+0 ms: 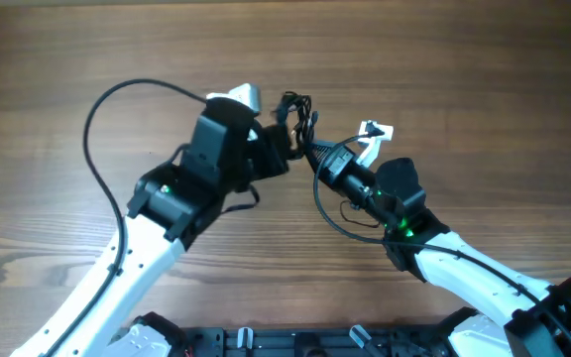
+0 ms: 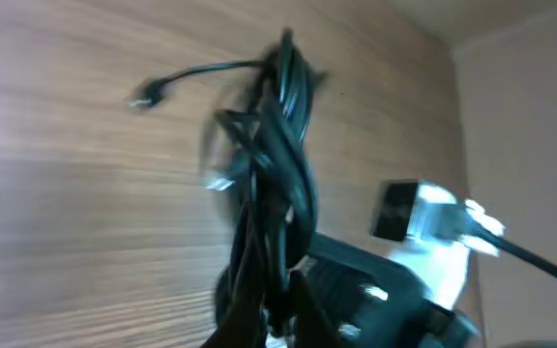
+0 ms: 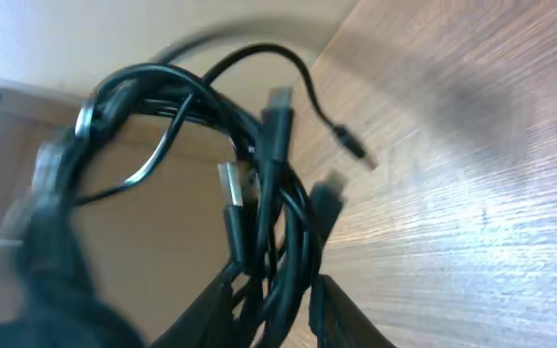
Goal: Untangle cables
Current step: 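Reach the right gripper toward the bundle held by the left gripper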
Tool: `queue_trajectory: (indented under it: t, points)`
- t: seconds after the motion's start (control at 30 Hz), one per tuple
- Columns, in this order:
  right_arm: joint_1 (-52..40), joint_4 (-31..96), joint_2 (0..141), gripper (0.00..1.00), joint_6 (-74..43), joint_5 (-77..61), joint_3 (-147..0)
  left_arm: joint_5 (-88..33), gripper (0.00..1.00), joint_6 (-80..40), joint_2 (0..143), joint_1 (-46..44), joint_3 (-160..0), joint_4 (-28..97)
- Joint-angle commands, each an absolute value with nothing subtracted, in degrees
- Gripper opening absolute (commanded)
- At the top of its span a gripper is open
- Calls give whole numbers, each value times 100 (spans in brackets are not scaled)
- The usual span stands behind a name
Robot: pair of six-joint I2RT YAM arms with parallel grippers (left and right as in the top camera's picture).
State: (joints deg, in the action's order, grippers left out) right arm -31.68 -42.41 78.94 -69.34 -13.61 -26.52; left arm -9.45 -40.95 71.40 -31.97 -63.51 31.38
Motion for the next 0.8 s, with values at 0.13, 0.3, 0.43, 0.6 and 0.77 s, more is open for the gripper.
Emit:
queue_trajectory:
  t: [0.13,0.3,0.43,0.6,0.77]
  points:
    - [-3044,-4248,7955,42,-5977,-1559,-2711,-1234,4,-2679,7063,-3752,-6436,2818]
    - [-2060,-3312,7625,82,-4890,-2963,-2711,-1337,4,-2062,6705,-2392,-6436,3277]
    - [-1170,-3269,7467,94,-3111,-5922,-2711,-3861,4,357,6965,-1708,-6436,3907]
    - [-913,-3715,7467,93,-2672,-6521,-2711,-5280,4,1476,7605,-1715,-6436,4486]
    - [-915,-3763,7467,85,-2539,-6523,-2709,-5736,4,1529,7935,-1715,-6436,4482]
